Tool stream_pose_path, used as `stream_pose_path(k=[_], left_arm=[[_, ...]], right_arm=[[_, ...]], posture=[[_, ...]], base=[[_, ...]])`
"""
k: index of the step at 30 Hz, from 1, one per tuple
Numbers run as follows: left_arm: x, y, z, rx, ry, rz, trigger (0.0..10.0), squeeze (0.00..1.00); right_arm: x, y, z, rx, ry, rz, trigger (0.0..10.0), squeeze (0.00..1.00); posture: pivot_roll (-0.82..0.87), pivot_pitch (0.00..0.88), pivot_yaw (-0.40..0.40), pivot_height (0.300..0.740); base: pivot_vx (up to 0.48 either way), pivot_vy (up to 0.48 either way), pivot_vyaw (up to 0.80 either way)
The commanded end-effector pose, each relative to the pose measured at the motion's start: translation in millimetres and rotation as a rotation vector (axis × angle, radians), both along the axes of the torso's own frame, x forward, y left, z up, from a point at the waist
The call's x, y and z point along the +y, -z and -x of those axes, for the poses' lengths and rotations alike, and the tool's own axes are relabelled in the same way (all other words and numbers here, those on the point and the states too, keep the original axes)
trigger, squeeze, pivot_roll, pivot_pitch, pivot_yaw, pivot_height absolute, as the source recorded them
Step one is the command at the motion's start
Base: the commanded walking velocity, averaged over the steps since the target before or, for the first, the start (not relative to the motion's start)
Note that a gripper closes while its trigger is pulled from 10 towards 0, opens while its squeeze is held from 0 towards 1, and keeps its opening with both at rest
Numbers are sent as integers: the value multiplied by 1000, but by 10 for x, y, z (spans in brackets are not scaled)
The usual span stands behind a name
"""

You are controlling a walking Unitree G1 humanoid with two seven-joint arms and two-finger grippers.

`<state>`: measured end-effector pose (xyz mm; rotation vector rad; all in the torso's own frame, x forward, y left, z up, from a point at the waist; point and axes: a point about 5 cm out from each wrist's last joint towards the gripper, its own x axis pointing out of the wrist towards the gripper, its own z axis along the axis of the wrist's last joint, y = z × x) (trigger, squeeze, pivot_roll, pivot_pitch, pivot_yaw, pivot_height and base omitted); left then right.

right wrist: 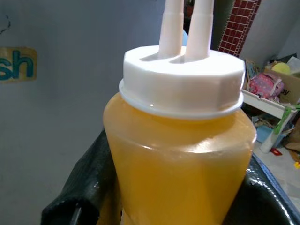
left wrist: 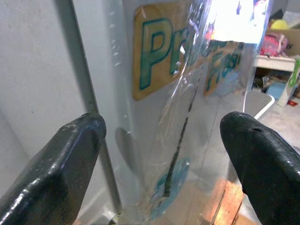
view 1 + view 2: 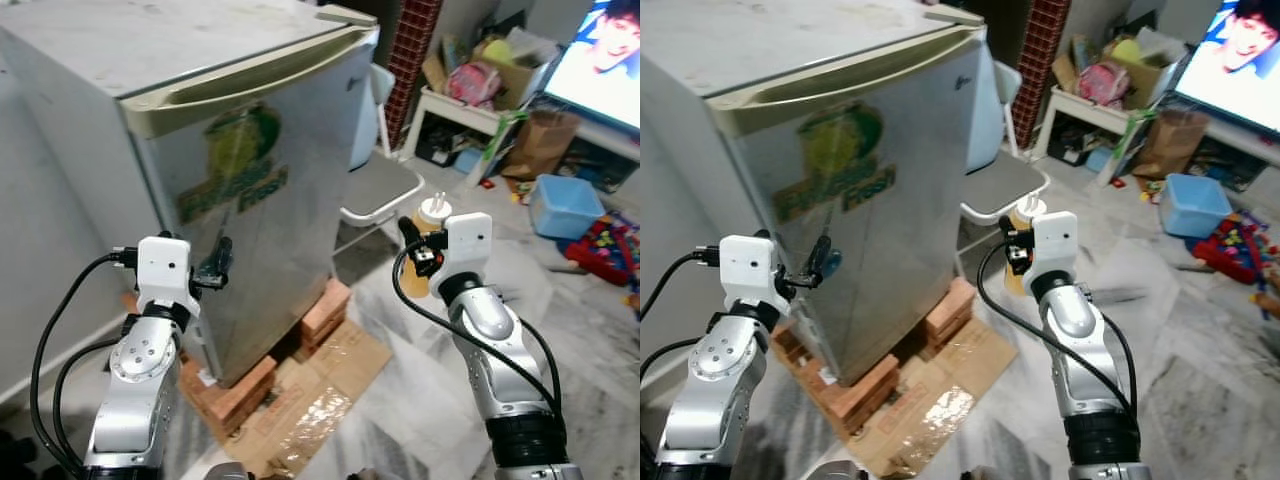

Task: Restocking fridge

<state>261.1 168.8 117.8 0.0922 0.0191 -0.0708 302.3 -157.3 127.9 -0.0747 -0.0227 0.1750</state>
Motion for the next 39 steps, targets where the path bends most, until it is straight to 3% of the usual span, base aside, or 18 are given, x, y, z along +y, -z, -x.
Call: stream_pose_path(k=[1, 9, 18, 19, 23, 29, 39], left_arm=[[-99, -16, -4, 0, 33, 14, 10000, 0], [-155, 6, 56, 3, 64, 18, 10000, 0], [-46, 1, 9, 4, 22, 1, 10000, 0], [-8, 28, 17, 25, -18, 41, 10000, 0], [16, 81, 58, 43, -18, 48, 10000, 0], [89, 78, 32, 44, -60, 65, 10000, 0], [36, 182, 142, 103, -27, 90, 10000, 0]], right_arm=[[-140, 7, 11, 1, 43, 19, 10000, 0], [-148, 31, 23, 6, 51, 17, 10000, 0], [-154, 16, 7, 5, 50, 14, 10000, 0], [-157, 10, 6, 5, 53, 12, 10000, 0], [-182, 48, 34, 21, 66, 19, 10000, 0], [-170, 72, 50, 31, 62, 24, 10000, 0], [-181, 89, 65, 37, 62, 25, 10000, 0]], posture=[[62, 0, -90, 740], [63, 0, -93, 740], [66, 0, -98, 740], [62, 0, -97, 740], [60, 0, -99, 740], [59, 0, -97, 740], [60, 0, -97, 740]], base=[[0, 469, 0], [0, 234, 0], [0, 0, 0], [0, 0, 0], [0, 0, 0], [0, 0, -500], [-162, 236, -418]])
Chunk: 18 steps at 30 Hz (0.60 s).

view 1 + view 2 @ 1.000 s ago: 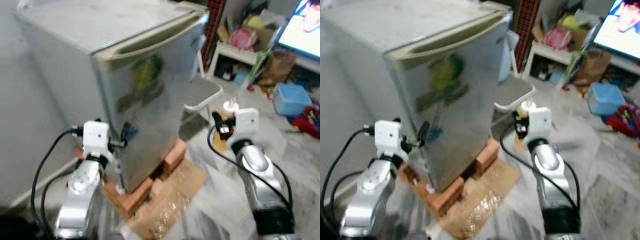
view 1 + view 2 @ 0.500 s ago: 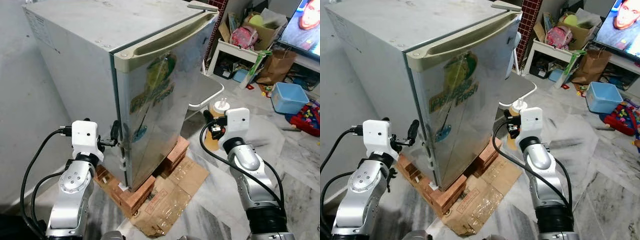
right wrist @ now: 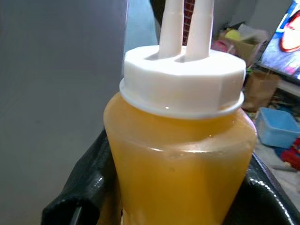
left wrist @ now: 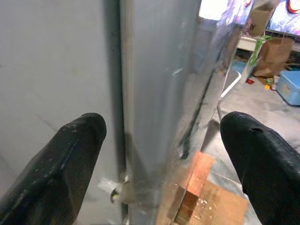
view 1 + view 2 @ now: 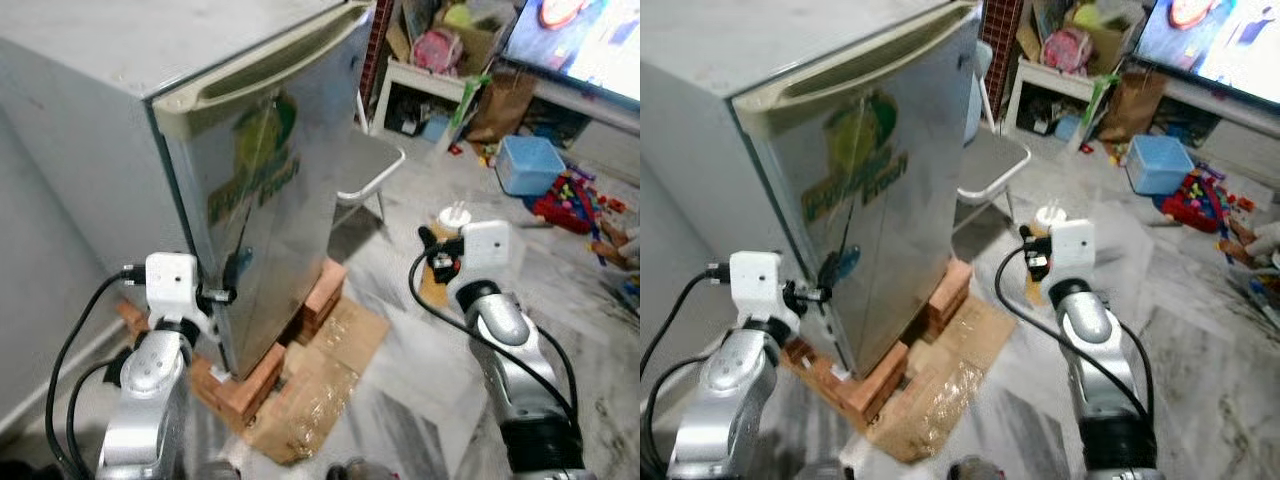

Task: Restocking fridge

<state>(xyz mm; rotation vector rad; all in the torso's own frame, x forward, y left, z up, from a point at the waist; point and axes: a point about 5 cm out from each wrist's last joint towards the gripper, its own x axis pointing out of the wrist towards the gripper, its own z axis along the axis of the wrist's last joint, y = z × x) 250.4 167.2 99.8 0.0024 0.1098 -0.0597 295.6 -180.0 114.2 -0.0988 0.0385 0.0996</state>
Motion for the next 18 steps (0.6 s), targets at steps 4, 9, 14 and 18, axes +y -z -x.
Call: stream_pose_path(k=[4, 9, 14, 18], left_arm=[[55, 10, 46, 21, -6, 8, 10000, 0], [71, -7, 45, 11, -3, 4, 10000, 0], [94, -44, 30, -17, 20, -29, 10000, 0], [110, -64, 11, -29, 46, -40, 10000, 0]], right_arm=[[50, -39, 3, -16, -19, -1, 10000, 0], [50, -44, 0, -16, -20, 3, 10000, 0], [48, -48, -1, -17, -15, 6, 10000, 0], [42, -46, -3, -13, -2, 11, 10000, 0]], posture=[[61, 0, -98, 740], [62, 0, -98, 740], [61, 0, -97, 740], [63, 0, -98, 740]], base=[[-359, 322, 0], [-362, 320, 0], [0, 0, 0], [0, 0, -278]])
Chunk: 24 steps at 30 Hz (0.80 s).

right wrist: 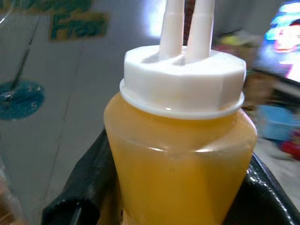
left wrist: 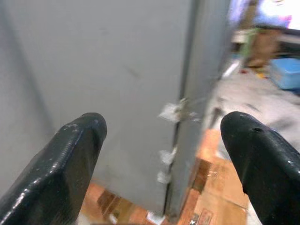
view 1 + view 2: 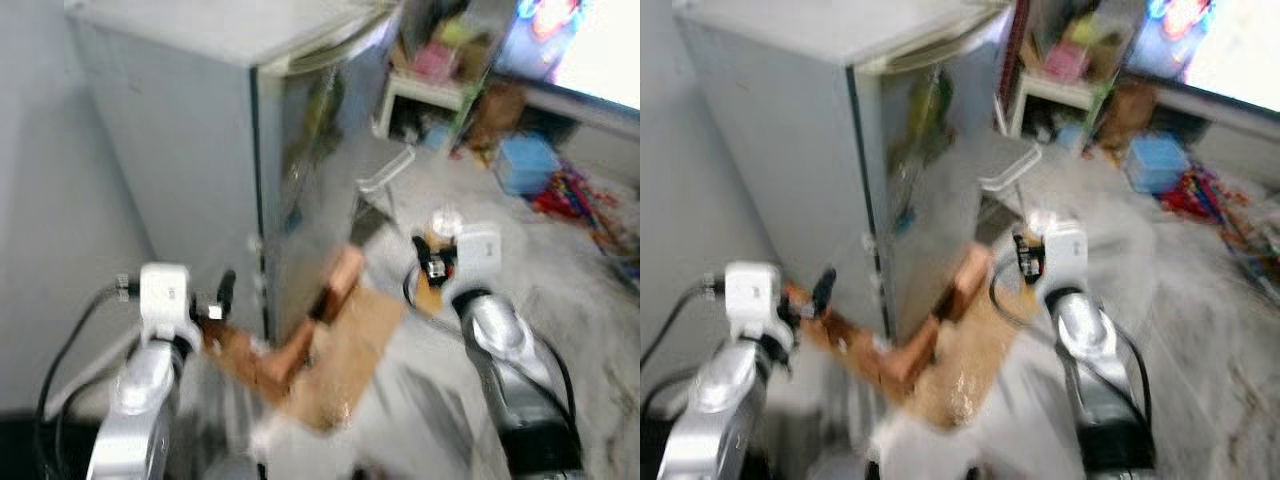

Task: Restocking fridge

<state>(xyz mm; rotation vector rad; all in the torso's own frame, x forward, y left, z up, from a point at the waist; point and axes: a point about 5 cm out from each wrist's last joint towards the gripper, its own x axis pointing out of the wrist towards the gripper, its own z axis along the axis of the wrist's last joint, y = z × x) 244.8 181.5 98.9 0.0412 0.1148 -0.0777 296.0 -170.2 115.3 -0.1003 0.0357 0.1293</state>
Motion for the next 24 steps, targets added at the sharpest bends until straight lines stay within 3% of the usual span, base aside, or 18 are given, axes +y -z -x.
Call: stream_pose_path(k=[1, 5, 21, 24], left_arm=[[-25, -78, -53, -33, 24, 2, 10000, 0], [-1, -114, -92, -53, 34, 10, 10000, 0], [-59, -144, -128, -78, 75, 14, 10000, 0], [-62, -142, -126, -82, 57, 15, 10000, 0]], right_arm=[[-56, -34, 0, -12, 28, 10, 10000, 0], [-54, -40, -5, -19, 30, 11, 10000, 0], [-46, -46, -13, -32, 41, 5, 10000, 0], [-41, -45, 0, -32, 42, 4, 10000, 0]], posture=[[63, 0, -98, 740], [65, 0, -96, 740], [67, 0, -88, 740], [66, 0, -88, 740]], base=[[0, 0, -700], [0, 0, -297], [431, 0, 0], [0, 0, 0]])
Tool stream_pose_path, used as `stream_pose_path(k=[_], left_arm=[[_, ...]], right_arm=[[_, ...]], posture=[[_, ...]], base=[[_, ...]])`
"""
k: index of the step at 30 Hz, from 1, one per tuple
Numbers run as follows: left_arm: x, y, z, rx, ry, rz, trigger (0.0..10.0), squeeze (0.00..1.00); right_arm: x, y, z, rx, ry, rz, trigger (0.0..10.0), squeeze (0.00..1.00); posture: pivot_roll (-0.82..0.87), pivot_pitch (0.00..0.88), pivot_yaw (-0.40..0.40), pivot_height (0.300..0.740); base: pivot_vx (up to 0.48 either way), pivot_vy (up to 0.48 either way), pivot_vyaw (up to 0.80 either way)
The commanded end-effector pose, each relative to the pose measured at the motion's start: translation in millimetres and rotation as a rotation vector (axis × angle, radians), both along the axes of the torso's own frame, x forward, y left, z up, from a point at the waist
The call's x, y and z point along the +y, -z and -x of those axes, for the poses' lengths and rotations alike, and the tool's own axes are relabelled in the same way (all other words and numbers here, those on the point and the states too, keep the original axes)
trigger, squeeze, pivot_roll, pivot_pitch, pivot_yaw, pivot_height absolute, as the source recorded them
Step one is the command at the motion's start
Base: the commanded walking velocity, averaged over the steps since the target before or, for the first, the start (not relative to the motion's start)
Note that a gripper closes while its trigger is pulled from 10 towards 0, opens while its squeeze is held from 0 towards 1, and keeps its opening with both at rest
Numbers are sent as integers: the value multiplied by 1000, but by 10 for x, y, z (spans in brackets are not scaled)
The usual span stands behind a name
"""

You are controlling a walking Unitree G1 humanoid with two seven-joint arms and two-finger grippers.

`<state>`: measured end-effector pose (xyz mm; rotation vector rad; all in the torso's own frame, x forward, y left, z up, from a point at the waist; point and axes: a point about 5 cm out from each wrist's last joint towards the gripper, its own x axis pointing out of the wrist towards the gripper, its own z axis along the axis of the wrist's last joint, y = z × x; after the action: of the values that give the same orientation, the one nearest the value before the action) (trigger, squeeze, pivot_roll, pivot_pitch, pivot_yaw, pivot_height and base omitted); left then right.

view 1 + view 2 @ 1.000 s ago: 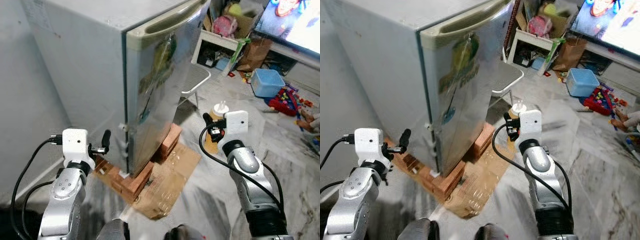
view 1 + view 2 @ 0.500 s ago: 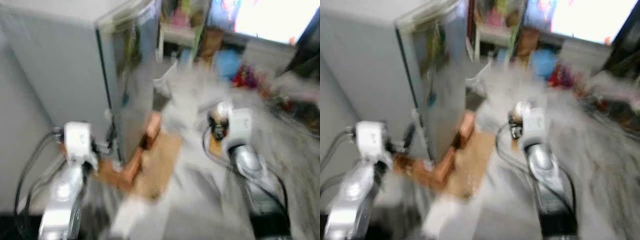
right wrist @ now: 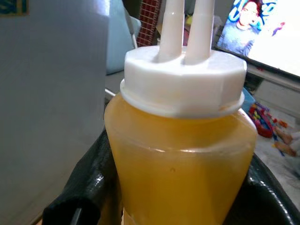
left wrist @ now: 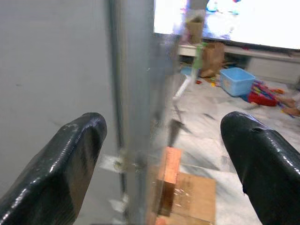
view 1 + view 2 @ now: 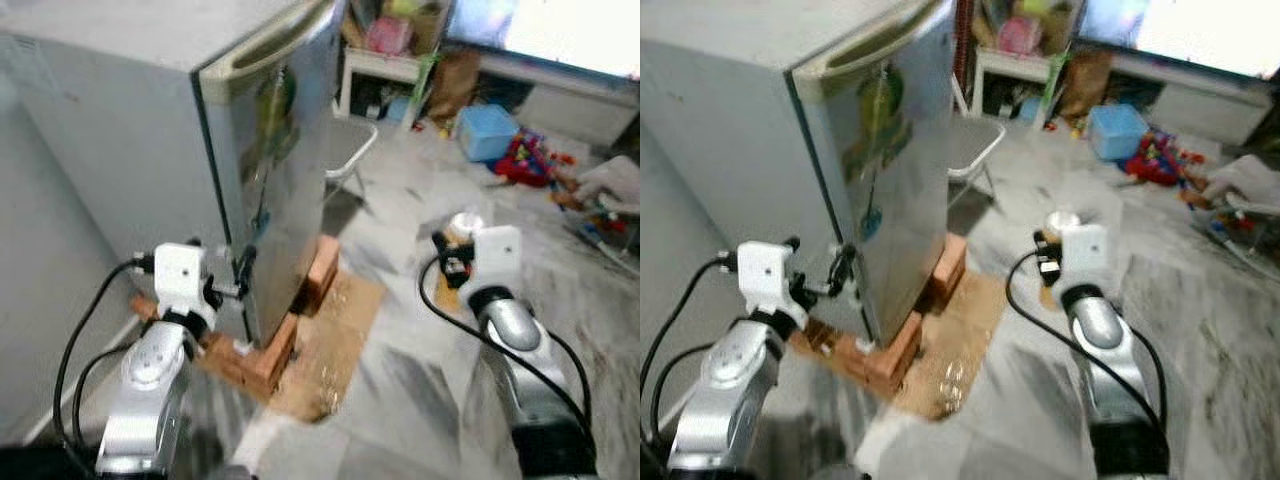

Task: Restocking fridge

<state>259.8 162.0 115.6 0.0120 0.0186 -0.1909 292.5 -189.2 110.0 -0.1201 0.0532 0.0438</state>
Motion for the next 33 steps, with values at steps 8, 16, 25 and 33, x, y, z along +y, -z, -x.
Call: stream_pose_path(k=[8, 16, 25, 33], left_arm=[[141, 34, 38, 15, -63, -16, 10000, 0], [197, 124, 0, 77, -60, -36, 10000, 0], [284, 142, -369, 99, -72, -44, 10000, 0], [135, 104, -636, 94, 26, -108, 10000, 0]], right_arm=[[146, -63, -5, -31, -47, -16, 10000, 0], [136, -28, 49, -7, -41, -12, 10000, 0], [-67, 17, 214, 58, 50, 49, 10000, 0], [-252, 8, 402, 89, 91, 162, 10000, 0]], posture=[[64, 0, -91, 740], [62, 0, -91, 740], [12, 0, -53, 740], [-25, 6, -12, 740]], base=[[0, 0, 0], [0, 0, 0], [0, 0, 0], [0, 0, 0]])
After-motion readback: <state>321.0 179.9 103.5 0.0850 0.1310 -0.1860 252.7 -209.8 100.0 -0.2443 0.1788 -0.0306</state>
